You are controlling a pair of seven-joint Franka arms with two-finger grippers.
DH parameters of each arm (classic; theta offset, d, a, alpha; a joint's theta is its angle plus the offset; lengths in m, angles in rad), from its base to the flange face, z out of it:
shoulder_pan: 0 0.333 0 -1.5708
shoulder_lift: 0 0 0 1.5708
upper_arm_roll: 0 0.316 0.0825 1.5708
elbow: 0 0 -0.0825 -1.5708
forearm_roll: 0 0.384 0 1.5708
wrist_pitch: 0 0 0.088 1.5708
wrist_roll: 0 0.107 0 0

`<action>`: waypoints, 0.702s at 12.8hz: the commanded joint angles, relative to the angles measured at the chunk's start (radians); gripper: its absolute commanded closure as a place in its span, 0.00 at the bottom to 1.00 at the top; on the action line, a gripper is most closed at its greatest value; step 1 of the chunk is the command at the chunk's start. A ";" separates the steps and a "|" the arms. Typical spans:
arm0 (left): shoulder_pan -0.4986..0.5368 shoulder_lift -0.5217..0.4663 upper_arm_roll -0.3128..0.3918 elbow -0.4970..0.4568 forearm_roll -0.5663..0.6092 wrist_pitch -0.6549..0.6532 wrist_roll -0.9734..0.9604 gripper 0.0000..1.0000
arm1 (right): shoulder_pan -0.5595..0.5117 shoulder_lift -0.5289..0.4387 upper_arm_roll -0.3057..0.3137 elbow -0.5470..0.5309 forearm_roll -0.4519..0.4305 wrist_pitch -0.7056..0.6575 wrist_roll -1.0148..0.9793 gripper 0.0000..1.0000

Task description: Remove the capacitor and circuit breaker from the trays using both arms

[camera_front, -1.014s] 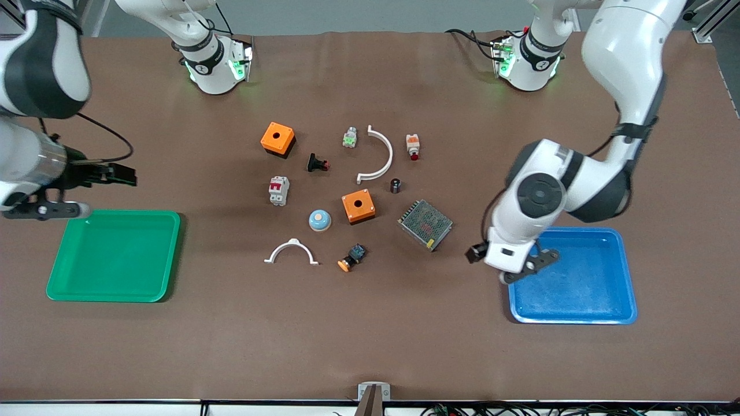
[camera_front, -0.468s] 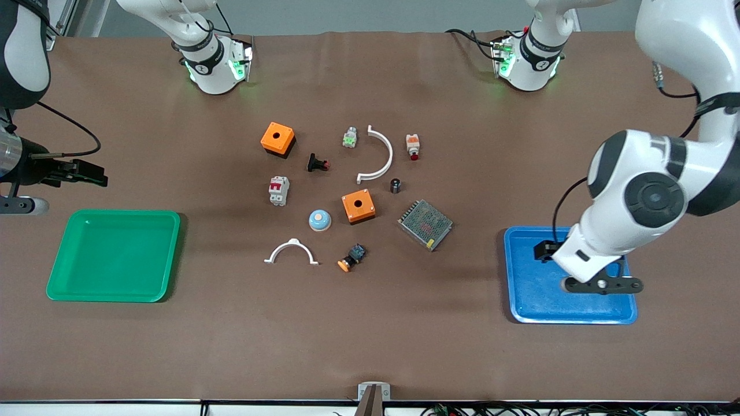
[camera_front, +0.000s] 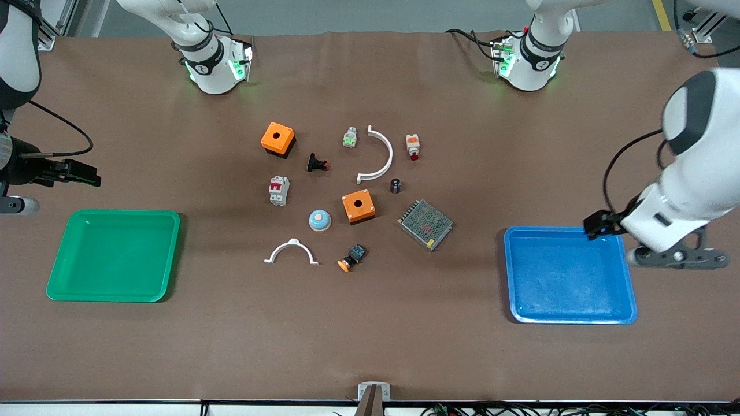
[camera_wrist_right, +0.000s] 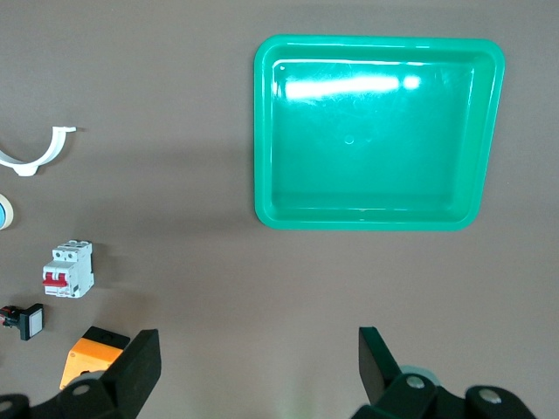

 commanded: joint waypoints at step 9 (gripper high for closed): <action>-0.200 -0.336 0.340 -0.150 -0.176 -0.195 0.129 0.00 | -0.036 0.011 0.015 0.179 -0.002 -0.149 -0.009 0.00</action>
